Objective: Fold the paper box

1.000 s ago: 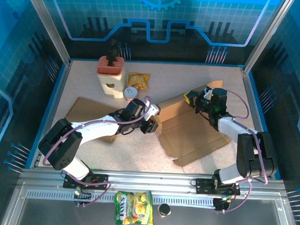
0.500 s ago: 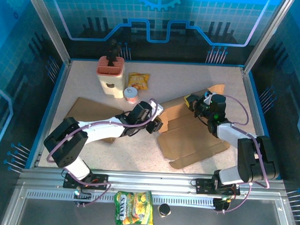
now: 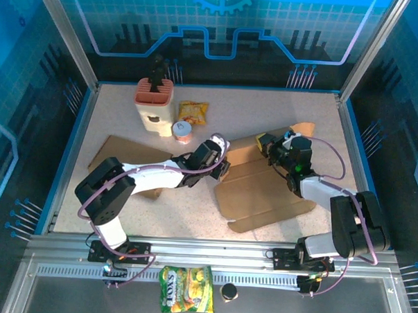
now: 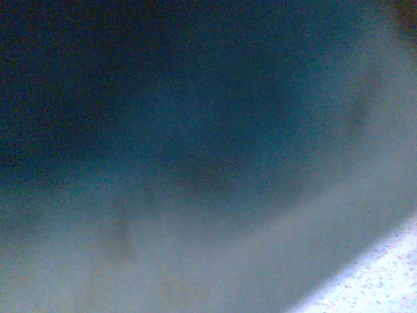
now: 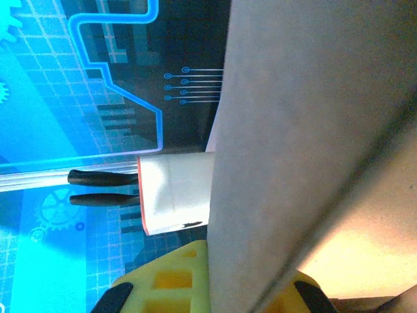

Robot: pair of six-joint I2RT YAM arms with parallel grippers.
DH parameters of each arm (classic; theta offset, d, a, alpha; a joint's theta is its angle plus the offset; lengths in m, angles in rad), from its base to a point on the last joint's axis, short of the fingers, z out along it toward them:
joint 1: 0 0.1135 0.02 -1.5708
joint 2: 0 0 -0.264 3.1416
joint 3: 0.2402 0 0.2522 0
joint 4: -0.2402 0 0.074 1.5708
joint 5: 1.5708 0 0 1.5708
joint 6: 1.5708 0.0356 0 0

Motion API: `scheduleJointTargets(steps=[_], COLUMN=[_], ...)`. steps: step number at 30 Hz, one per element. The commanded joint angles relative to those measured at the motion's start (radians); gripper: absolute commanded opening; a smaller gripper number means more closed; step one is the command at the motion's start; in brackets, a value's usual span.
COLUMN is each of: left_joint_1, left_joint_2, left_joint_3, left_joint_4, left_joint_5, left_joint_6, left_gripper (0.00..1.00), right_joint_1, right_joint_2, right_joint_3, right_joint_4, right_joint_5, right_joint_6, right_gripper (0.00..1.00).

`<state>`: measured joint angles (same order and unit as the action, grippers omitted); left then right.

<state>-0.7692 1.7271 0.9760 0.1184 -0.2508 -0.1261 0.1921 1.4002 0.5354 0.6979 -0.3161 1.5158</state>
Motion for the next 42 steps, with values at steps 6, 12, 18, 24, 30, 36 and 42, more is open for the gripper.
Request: scheduleJointTargets(steps=[6,12,18,24,30,36,42], left_joint_1=[-0.036,-0.062,-0.079,-0.086,-0.087,-0.087,-0.085], left_joint_2=[0.075,0.111,0.137,0.167,0.178,0.187,0.179], left_joint_3=[0.093,0.135,0.170,0.263,0.320,0.356,0.337], left_joint_4=[0.013,-0.032,-0.066,-0.192,-0.292,-0.364,-0.381], left_joint_5=[-0.133,-0.216,-0.290,-0.430,-0.548,-0.615,-0.680], left_joint_6=[-0.045,-0.099,-0.207,-0.343,-0.364,-0.316,-0.234], left_gripper=[0.39,0.25,0.07,0.00,0.00,0.00,0.00], right_joint_1=[0.022,0.030,0.054,0.090,0.098,0.073,-0.049], right_joint_2=[-0.026,-0.040,-0.056,-0.060,-0.096,-0.170,-0.273], right_joint_3=[-0.035,-0.028,-0.012,0.008,0.054,0.140,0.218], right_joint_4=[-0.021,-0.039,-0.074,-0.104,-0.222,-0.420,-0.657], right_joint_5=[-0.009,0.026,0.079,0.104,0.124,0.117,0.068], right_joint_6=[0.004,0.036,0.062,0.064,0.060,-0.019,-0.124], right_gripper=[0.00,0.00,0.00,0.00,0.00,0.48,0.72])
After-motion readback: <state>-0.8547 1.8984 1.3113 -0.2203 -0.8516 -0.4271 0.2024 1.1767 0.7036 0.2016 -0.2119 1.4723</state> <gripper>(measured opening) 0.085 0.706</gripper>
